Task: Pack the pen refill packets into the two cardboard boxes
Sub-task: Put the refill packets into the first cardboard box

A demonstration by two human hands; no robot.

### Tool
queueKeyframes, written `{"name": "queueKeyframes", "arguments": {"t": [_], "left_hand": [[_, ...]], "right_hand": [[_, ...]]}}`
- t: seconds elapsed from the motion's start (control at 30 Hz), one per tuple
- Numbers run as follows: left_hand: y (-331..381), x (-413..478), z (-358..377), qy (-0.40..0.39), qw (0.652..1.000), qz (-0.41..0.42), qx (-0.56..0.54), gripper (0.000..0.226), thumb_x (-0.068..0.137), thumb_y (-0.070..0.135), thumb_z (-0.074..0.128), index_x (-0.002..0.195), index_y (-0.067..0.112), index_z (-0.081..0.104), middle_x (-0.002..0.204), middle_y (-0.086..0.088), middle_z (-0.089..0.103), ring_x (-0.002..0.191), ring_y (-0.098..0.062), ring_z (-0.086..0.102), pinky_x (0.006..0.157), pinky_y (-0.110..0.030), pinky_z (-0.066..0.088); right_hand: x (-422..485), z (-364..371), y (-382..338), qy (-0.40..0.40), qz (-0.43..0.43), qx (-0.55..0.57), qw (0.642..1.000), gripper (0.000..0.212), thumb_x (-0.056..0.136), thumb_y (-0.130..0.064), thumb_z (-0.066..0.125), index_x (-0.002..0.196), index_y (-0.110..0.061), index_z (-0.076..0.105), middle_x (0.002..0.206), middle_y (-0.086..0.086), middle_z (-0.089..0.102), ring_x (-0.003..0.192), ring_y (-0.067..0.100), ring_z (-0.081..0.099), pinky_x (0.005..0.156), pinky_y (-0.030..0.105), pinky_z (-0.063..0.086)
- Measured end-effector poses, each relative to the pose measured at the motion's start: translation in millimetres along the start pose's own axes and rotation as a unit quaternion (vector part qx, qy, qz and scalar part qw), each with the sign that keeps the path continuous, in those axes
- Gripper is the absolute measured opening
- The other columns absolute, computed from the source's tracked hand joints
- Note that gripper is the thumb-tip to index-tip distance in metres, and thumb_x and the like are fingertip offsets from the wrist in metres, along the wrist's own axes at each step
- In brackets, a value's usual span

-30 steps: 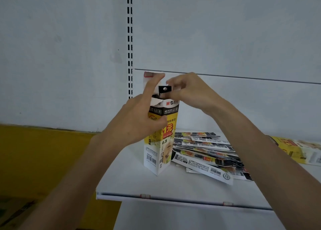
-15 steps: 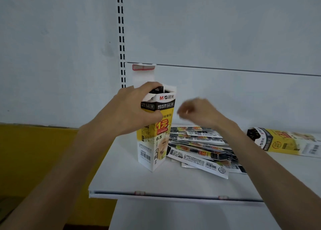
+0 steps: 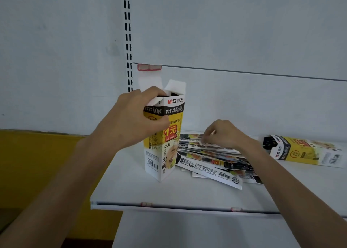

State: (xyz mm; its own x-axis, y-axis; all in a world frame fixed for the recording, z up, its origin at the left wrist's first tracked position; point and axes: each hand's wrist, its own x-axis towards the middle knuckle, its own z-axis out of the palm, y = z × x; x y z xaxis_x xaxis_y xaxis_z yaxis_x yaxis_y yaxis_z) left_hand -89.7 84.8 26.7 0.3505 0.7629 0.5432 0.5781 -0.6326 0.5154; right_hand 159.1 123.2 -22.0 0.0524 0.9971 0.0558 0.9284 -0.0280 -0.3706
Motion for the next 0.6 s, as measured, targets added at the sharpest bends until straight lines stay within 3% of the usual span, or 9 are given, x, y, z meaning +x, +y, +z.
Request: {"name": "queueKeyframes", "arguments": {"t": [0.07,0.13,0.27,0.37,0.5,0.6], "left_hand": [[0.7,-0.2,0.5,-0.001,1.000,-0.004,0.002,0.032,0.072,0.036,0.061,0.097,0.049,0.045,0.099,0.003,0.061,0.089,-0.013,0.054,0.068,-0.026,0.051],[1.2,0.3,0.0,0.000,1.000,-0.005,0.004,0.026,0.074,0.034,0.062,0.088,0.048,0.045,0.098,0.003,0.062,0.085,-0.011,0.054,0.063,-0.025,0.050],[2.4,-0.7,-1.8,0.003,1.000,-0.006,0.003,0.024,0.076,0.030,0.064,0.086,0.041,0.045,0.090,0.009,0.059,0.077,-0.003,0.054,0.050,-0.015,0.040],[0.1,-2.8,-3.5,0.015,1.000,-0.009,0.008,0.024,0.076,0.030,0.064,0.091,0.036,0.045,0.081,0.020,0.054,0.072,0.002,0.053,0.049,-0.007,0.037],[-1.9,-4.3,-2.3,0.022,1.000,-0.008,0.004,0.026,0.077,0.031,0.064,0.094,0.034,0.044,0.080,0.026,0.048,0.072,0.003,0.052,0.050,-0.008,0.036],[-0.1,-6.2,0.1,0.022,1.000,0.006,0.003,0.027,0.077,0.033,0.064,0.094,0.036,0.044,0.080,0.026,0.049,0.072,0.004,0.052,0.047,-0.007,0.037]], "right_hand": [[-0.5,0.1,1.0,0.031,0.081,-0.093,0.992,0.043,0.091,-0.050,0.047,0.091,-0.009,0.061,0.095,0.006,0.062,0.092,0.024,0.060,0.073,0.028,0.043],[-3.0,4.4,0.6,-0.007,0.130,-0.164,0.978,0.046,0.093,-0.053,0.038,0.088,-0.010,0.051,0.093,0.006,0.056,0.092,0.026,0.057,0.076,0.031,0.041],[-8.0,4.1,-0.3,-0.012,0.136,-0.101,0.985,0.044,0.091,-0.047,0.048,0.070,-0.008,0.052,0.066,0.005,0.060,0.065,0.023,0.062,0.069,0.029,0.052],[-16.0,-11.9,-5.0,0.016,0.119,-0.070,0.990,0.036,0.092,-0.038,0.048,0.075,-0.008,0.059,0.055,0.005,0.061,0.051,0.019,0.060,0.068,0.029,0.053],[-19.5,-25.2,-7.1,0.072,0.059,-0.074,0.993,0.011,0.087,-0.015,0.054,0.096,-0.010,0.054,0.088,0.010,0.062,0.071,0.025,0.063,0.072,0.038,0.055],[-16.3,-24.5,-5.8,0.090,0.009,-0.009,0.996,0.032,0.084,-0.007,0.055,0.111,-0.014,0.039,0.095,0.013,0.058,0.071,0.025,0.059,0.059,0.033,0.049]]}}
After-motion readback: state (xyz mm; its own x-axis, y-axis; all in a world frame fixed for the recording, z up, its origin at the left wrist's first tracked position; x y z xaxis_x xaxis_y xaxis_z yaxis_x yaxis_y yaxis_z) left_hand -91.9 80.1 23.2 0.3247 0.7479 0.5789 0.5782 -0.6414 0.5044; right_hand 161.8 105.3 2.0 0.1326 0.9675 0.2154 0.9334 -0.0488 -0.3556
